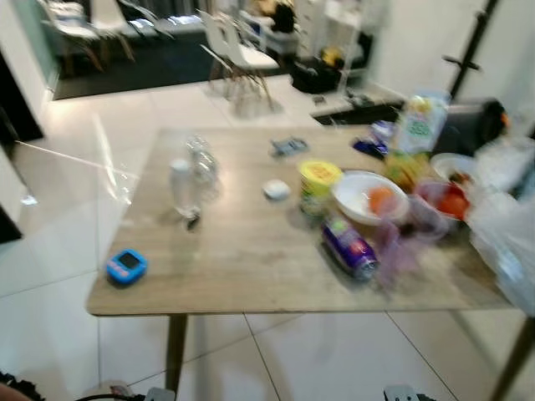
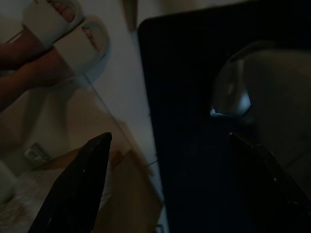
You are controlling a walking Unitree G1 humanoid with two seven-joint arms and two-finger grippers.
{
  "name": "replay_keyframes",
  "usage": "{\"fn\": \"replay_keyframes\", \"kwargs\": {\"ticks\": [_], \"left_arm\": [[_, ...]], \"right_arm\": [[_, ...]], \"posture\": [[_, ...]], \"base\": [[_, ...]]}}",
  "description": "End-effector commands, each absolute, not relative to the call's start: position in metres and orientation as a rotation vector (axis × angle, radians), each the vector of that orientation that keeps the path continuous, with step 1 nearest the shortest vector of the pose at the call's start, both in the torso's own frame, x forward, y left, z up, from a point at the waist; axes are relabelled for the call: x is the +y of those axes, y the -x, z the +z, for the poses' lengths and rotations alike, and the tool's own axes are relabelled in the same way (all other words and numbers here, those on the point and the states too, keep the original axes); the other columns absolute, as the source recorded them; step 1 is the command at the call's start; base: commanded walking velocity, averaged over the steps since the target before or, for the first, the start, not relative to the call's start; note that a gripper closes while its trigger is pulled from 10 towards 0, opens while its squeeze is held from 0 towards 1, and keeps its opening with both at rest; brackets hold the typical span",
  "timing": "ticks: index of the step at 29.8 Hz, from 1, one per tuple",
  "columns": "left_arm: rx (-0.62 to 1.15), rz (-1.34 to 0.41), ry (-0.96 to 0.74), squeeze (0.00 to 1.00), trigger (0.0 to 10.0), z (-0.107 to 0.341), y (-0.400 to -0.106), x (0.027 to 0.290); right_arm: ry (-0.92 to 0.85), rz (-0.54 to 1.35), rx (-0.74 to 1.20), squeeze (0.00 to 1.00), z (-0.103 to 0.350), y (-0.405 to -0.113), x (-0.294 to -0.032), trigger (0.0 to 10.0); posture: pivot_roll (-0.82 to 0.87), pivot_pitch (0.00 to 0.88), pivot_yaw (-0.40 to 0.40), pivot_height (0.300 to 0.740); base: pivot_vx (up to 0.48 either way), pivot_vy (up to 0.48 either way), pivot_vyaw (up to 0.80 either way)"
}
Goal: Restocking fridge
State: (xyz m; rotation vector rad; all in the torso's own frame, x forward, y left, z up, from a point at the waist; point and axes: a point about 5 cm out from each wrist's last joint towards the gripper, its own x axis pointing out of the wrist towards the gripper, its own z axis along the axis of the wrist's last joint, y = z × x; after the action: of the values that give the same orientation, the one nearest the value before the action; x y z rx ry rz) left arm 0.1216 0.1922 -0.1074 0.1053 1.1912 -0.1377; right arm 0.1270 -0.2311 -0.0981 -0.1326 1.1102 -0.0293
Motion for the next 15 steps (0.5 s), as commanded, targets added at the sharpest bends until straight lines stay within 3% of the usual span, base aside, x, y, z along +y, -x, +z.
{"fn": "replay_keyframes", "kwargs": {"ticks": [1,6,15], "left_arm": [[1.210,-0.148,-0.090,0.00,10.0,-0.1100,-0.1149,0.1875],[1.208,-0.160,-0.093,0.00,10.0,-0.1095,-0.1160,0.1876],[1.210,-0.159,-0.094,0.00,10.0,-0.1095,-0.1164,0.1872]], "right_arm": [[0.147,-0.045,1.131,0.00,-0.0984,-0.1219,-0.2374,10.0],[0.149,-0.046,1.128,0.00,-0.0977,-0.1229,-0.2387,10.0],[0.150,-0.042,1.126,0.00,-0.0974,-0.1234,-0.2392,10.0]], "posture": [[0.08,0.000,-0.032,0.740],[0.08,0.000,-0.031,0.740],[0.08,0.000,-0.034,0.740]], "base": [[0.000,0.000,0.00],[0.000,0.000,0.00],[0.000,-0.478,0.00]]}}
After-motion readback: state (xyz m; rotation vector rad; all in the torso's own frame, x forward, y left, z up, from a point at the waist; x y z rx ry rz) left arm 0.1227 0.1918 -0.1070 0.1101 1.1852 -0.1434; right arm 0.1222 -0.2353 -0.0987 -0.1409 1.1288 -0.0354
